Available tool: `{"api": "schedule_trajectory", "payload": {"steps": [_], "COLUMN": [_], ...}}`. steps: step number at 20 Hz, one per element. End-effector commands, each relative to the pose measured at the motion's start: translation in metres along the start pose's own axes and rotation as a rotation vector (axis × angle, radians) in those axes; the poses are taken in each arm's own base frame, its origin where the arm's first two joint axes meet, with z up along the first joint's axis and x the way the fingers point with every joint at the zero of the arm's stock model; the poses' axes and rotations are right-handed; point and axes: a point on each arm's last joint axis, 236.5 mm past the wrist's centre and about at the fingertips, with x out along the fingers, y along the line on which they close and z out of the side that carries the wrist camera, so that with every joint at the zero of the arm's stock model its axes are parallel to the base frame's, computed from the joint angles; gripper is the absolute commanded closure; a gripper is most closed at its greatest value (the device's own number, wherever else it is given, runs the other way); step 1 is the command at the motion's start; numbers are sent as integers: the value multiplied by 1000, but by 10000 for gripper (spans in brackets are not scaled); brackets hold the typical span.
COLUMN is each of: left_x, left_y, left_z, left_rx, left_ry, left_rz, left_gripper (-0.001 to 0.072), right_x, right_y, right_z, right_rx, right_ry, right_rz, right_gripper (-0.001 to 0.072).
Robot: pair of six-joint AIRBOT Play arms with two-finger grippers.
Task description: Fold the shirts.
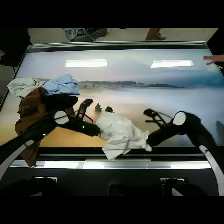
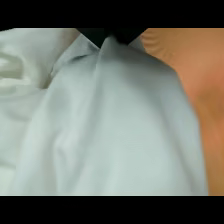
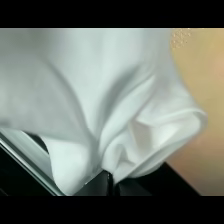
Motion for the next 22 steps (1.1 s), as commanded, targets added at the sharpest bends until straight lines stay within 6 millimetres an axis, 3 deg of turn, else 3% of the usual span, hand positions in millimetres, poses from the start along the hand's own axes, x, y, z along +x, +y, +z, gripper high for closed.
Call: {"api": "schedule_trajectory", "payload": {"steps": [1, 3, 5, 7, 8, 10, 12, 16, 22], "left_x": [-99, -197, -306, -402, -435, -479, -491, -461, -439], "left_y": [-4, -17, -38, -64, -80, -108, -111, -77, -60], "left_z": [62, 100, 121, 116, 109, 92, 80, 64, 51], "left_rx": [165, 207, 214, 182, 190, 218, 219, 167, 133], "left_ry": [-239, -467, -728, -964, -1047, -1161, -1181, -1013, -906], "left_rz": [191, 319, 407, 414, 387, 321, 317, 418, 449], "left_gripper": [686, 686, 685, 685, 685, 685, 686, 685, 684], "right_x": [-118, -238, -359, -441, -465, -483, -483, -453, -418], "right_y": [-29, -33, -17, 10, 26, 49, 53, 39, 36], "right_z": [55, 79, 74, 49, 38, 27, 18, -1, -30], "right_rx": [-164, -228, -260, -248, -222, -225, -220, -173, -164], "right_ry": [-233, -436, -631, -781, -860, -947, -943, -789, -604], "right_rz": [-343, -636, -924, -1101, -1121, -1118, -1122, -1078, -1010], "right_gripper": [670, 669, 669, 669, 669, 669, 669, 669, 669]}}
